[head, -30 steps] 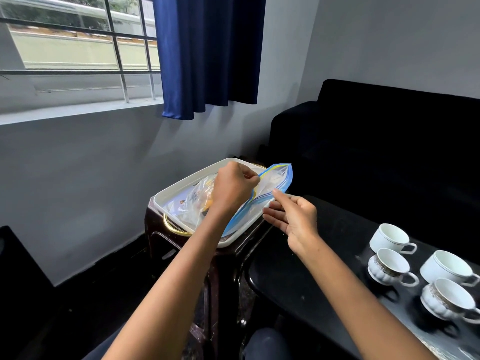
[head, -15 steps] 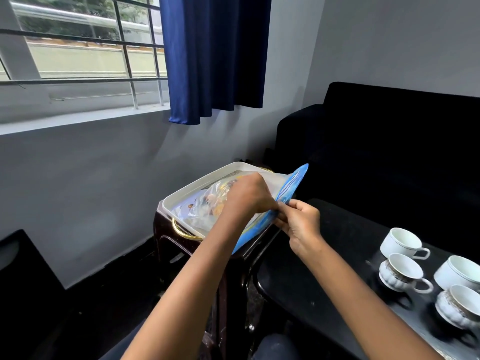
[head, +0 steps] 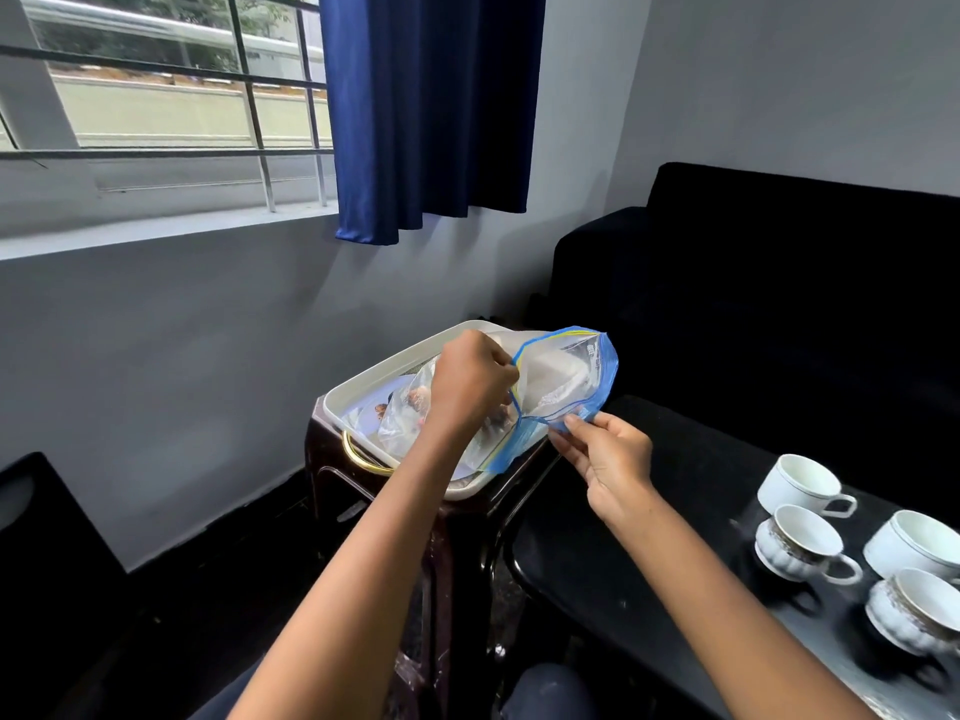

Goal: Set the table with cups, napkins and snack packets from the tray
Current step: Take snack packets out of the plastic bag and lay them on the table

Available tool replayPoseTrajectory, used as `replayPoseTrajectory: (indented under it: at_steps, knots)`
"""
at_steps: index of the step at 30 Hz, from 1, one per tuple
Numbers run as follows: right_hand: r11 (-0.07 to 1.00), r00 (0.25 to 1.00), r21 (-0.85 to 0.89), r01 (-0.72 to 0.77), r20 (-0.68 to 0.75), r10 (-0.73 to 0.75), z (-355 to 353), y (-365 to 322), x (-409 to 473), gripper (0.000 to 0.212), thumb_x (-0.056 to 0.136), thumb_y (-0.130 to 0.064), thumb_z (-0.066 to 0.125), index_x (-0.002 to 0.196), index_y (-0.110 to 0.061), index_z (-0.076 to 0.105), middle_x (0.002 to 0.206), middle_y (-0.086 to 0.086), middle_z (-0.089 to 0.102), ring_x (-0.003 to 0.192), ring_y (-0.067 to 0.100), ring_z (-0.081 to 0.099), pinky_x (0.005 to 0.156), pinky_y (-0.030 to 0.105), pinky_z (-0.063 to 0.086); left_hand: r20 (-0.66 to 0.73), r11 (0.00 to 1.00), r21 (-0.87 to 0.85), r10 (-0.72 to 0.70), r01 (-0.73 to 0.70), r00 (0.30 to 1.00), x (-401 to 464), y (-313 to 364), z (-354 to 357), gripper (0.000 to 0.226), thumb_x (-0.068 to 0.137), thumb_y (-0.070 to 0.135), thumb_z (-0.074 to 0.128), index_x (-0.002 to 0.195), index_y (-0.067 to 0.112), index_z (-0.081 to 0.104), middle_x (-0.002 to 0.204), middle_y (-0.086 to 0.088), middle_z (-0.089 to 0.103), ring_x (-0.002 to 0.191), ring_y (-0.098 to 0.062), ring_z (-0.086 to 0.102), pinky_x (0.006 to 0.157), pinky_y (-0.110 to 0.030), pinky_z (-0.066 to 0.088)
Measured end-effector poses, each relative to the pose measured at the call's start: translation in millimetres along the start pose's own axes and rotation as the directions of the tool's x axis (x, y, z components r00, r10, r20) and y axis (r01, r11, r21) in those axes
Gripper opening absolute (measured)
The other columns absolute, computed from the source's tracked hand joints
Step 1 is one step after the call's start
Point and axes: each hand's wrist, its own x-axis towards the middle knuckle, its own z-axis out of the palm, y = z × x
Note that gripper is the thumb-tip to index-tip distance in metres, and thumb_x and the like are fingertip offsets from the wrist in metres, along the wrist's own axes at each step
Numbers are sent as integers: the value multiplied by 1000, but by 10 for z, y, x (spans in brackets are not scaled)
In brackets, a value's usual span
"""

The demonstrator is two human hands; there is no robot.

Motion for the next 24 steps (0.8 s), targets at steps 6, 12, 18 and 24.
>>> replayPoseTrajectory:
  at_steps: [6, 12, 18, 24]
  knots:
    - [990, 980, -108, -96, 165, 113, 35, -37, -124, 25, 78, -20, 74, 91, -3, 62, 75, 12, 65, 63, 22, 65, 62, 31, 59, -50, 999, -8, 39, -39, 998, 3, 21, 28, 16, 72, 3, 57, 73, 4, 73, 57, -15, 59, 53, -28, 50, 63, -35, 54]
    - [987, 977, -135, -82, 185, 106, 105, -32, -176, 12, 85, -2, 62, 72, -3, 60, 51, 2, 66, 44, 13, 62, 48, 24, 56, 93, 996, 84, 8, -16, 996, -37, 131, 8, 14, 72, 16, 68, 82, 8, 72, 80, -15, 72, 74, -30, 69, 73, -38, 59]
    - [996, 990, -77, -40, 131, 50, 77, -35, -119, 16, 86, 5, 57, 74, -5, 60, 55, 3, 66, 44, 9, 62, 46, 23, 55, 242, 912, 403, -28, -74, 970, -140, 245, 5, 16, 71, 23, 70, 77, 10, 65, 63, 0, 67, 63, -19, 68, 64, -24, 55]
    - [999, 999, -49, 19, 50, -17, 50, -15, -80, 13, 87, 6, 57, 78, -3, 55, 73, 11, 60, 59, 16, 62, 45, 21, 54, 195, 948, 310, 12, -74, 981, -98, 203, -15, 14, 76, 6, 62, 84, -2, 70, 78, -17, 73, 77, -31, 71, 74, -39, 59]
